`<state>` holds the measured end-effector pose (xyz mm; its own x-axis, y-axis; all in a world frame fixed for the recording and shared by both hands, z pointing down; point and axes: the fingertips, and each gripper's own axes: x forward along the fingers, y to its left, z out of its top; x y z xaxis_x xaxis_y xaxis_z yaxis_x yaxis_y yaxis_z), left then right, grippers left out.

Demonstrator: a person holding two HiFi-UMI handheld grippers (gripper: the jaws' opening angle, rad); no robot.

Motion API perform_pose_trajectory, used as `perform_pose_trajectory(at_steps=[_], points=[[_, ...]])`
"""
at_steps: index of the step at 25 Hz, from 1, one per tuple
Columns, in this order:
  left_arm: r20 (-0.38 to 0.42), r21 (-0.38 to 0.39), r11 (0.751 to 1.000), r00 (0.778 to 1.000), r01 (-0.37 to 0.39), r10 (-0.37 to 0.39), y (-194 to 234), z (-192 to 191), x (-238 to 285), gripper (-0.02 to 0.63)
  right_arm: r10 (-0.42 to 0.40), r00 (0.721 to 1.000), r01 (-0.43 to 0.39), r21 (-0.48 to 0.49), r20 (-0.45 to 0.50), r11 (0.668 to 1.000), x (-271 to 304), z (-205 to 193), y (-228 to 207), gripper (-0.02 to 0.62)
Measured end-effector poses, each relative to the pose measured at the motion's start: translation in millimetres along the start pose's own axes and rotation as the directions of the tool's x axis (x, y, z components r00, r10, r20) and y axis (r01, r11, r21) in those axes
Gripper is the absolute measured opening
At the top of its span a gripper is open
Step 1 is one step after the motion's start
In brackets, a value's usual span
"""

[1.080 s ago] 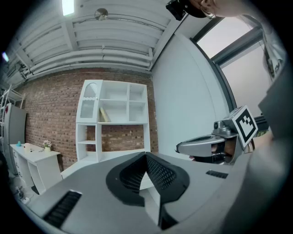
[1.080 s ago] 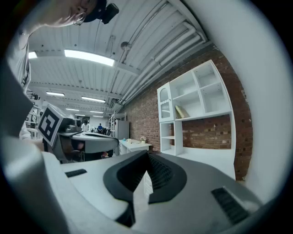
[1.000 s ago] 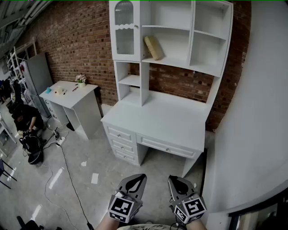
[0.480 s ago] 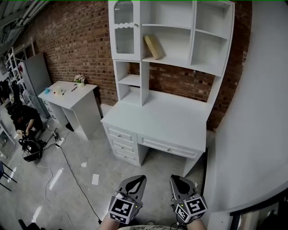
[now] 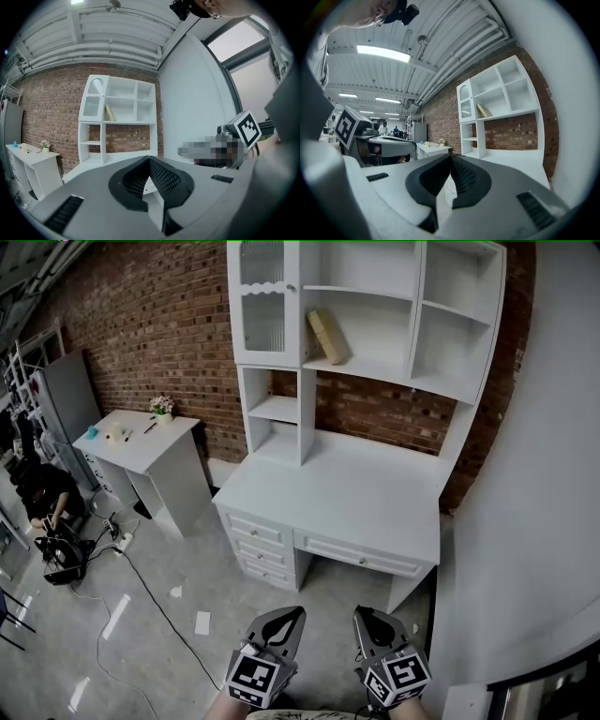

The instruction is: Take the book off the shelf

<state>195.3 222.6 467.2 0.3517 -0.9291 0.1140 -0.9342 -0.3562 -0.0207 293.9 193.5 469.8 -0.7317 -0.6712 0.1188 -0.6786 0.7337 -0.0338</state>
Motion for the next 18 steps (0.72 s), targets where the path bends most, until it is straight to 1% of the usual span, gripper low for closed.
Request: perform_pose_trajectory(at_steps=[5, 10, 14, 18], points=[[0.009, 0.000, 1.000, 1.000, 0.014, -0.014, 61, 3, 10, 0.012, -0.021, 1.000, 0.021, 0.006, -0.003, 1.000, 58, 10, 12, 0.006], [0.020, 0.000, 0.999, 0.999, 0.033, -0.033, 134, 7, 13, 0.012, -0.040, 0.999, 0.040, -0.001, -0.007, 0.999, 126, 20, 36, 0.006], [0.025, -0.007, 1.000, 0.999, 0.022, -0.022, 196, 10, 14, 0.011, -0.053, 0.999, 0.053, -0.013, -0.013, 0.999, 180, 28, 56, 0.006], [0.025, 0.000, 1.000, 0.999, 0.024, -0.024, 245, 9, 11, 0.011, -0.076, 0.997, 0.075, -0.013, -0.032, 0.997, 220, 27, 73, 0.007]])
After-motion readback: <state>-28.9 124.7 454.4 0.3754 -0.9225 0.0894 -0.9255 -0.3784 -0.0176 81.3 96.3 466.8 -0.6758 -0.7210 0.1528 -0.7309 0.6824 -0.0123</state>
